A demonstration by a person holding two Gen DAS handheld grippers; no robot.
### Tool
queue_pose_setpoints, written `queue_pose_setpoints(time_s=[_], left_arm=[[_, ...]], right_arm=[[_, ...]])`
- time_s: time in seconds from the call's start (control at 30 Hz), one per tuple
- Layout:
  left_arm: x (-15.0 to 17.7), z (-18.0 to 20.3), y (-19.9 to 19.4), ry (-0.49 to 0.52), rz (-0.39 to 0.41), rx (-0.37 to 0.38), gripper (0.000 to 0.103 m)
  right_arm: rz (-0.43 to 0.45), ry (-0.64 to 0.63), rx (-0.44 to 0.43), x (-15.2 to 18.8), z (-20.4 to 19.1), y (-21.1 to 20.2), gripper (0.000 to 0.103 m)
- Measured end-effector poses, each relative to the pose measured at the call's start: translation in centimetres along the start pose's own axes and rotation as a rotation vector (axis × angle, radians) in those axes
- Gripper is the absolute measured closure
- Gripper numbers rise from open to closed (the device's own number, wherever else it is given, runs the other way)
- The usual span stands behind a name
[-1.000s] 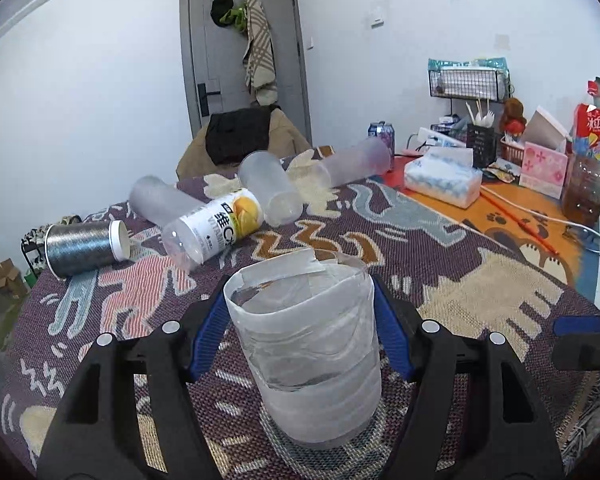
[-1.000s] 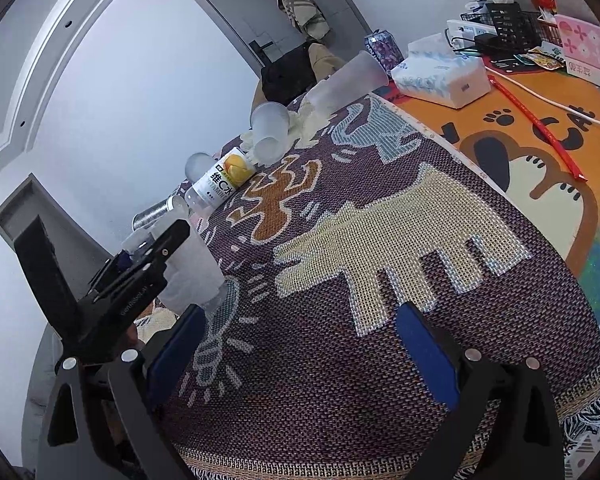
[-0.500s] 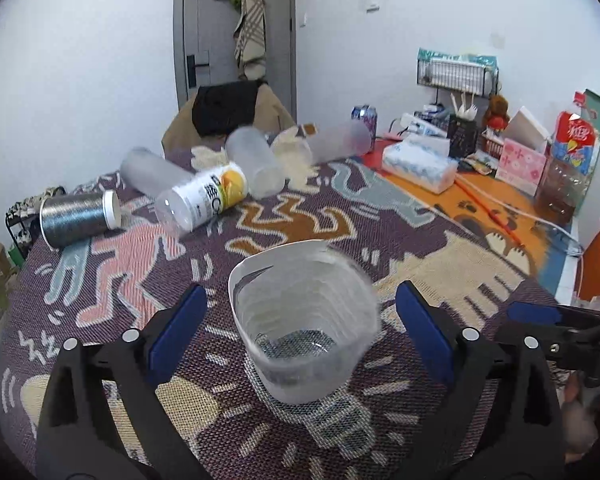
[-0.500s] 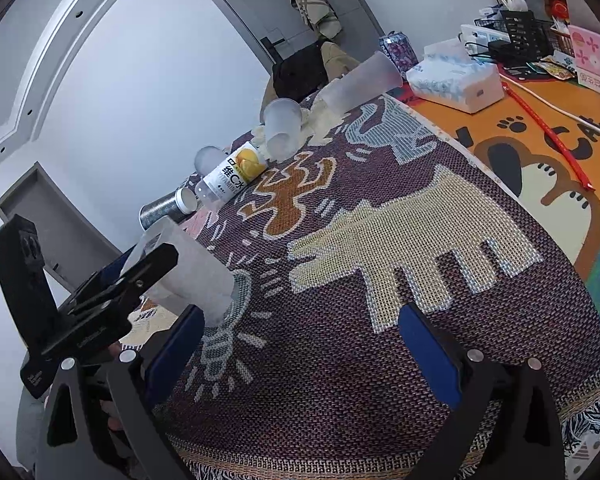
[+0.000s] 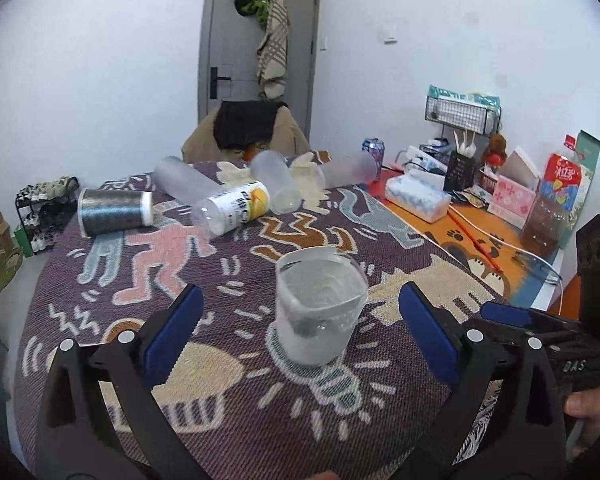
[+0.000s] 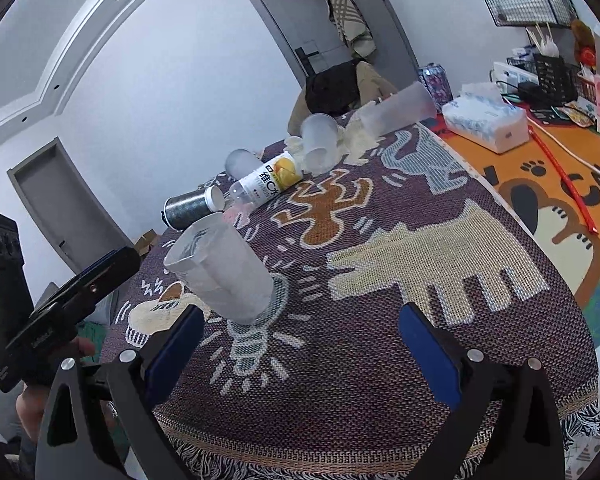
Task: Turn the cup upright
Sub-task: 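Lower the upright clear cup onto the blanket and open the left gripper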
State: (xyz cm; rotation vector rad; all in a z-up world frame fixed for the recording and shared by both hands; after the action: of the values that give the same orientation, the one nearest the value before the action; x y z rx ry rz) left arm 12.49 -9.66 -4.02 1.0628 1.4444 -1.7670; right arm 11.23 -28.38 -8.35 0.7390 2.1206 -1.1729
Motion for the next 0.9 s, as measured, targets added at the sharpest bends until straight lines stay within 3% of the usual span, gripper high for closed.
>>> queue_pose_setpoints(time_s=[0.5, 0.9], left_arm=[[1.9, -4.8, -5.6, -0.093, 0.048, -0.100, 0.006], [3.2, -6.5, -8.0, -0.115, 0.074, -0.137, 0.006]], right_arm=[[0.015, -0.135, -0.006, 0.3, -4.9, -0.8, 0.007], [0.020, -0.183, 0.005, 1.2, -7.1, -0.6, 0.007]])
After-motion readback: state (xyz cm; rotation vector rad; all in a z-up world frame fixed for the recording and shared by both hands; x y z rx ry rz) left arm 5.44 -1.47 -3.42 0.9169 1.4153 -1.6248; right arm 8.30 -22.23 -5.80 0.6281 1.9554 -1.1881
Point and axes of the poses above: each gripper's, at about its wrist camera, not at the fingertips, and y roughly the way its jaws point, z to its right, x to its underside, the point moved 8 cm from there along y, roughly the way its jaws point, and after that the axes turned 1 degree about -y, right-handed, at the moved point
